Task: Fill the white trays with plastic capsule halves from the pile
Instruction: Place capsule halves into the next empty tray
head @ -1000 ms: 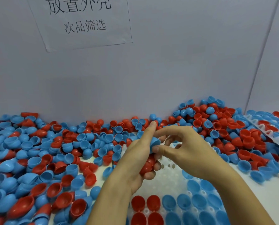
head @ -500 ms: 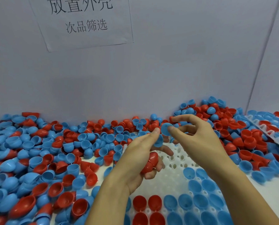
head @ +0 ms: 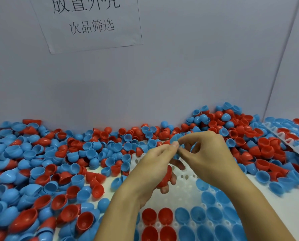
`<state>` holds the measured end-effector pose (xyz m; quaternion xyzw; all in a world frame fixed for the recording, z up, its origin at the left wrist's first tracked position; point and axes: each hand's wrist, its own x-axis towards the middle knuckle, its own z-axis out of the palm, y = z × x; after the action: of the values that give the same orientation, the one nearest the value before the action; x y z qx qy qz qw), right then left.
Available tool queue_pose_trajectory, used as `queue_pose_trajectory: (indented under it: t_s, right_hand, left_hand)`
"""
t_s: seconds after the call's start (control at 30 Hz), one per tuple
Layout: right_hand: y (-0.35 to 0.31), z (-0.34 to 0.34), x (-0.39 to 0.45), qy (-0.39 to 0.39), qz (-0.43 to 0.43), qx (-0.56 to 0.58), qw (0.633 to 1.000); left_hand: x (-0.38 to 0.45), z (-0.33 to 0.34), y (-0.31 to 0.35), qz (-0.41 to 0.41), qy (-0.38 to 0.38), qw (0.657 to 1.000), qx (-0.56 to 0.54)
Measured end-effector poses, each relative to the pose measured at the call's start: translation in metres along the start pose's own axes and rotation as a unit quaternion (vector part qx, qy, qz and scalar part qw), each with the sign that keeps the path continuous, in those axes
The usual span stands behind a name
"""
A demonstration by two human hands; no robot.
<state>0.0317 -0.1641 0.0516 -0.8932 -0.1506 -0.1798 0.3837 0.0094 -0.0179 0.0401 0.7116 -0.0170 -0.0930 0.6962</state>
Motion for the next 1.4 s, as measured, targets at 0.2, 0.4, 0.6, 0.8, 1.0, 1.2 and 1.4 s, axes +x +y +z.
queue_pose_trajectory:
  t_s: [0.2, 0.4, 0.6, 0.8, 1.0, 1.2, 1.4]
  right_hand:
    - [0.009, -0.011, 0.001, -0.034, 0.047, -0.053, 0.997]
    - [0.013, -0.012, -0.009, -0.271, 0.137, -0.207, 0.93]
    - [0.009, 0.005, -0.014, -0.29, 0.17, -0.272, 0.901]
    - [0.009, 0.006, -0.013, -0.3, 0.171, -0.27, 0.899]
    - [0.005, 0.001, -0.012, -0.298, 0.15, -0.256, 0.907]
    - [0.009, -0.003, -0.013, -0.32, 0.143, -0.221, 0.91]
    - [0.005, -0.025, -0.002, -0.199, 0.055, -0.036, 0.978]
  left_hand:
    - [0.003, -0.001, 0.001, -0.034, 0.084, 0.993, -0.074]
    - [0.009, -0.012, -0.001, -0.003, 0.176, 0.975, -0.137]
    - [0.01, -0.013, -0.002, 0.027, 0.195, 0.967, -0.161]
    - [0.008, -0.014, -0.003, 0.041, 0.179, 0.968, -0.172]
    - [0.007, -0.014, -0.007, 0.063, 0.168, 0.968, -0.175]
    - [0.008, -0.013, -0.009, 0.08, 0.131, 0.969, -0.195]
    - [0.006, -0.011, -0.008, 0.125, 0.064, 0.978, -0.157]
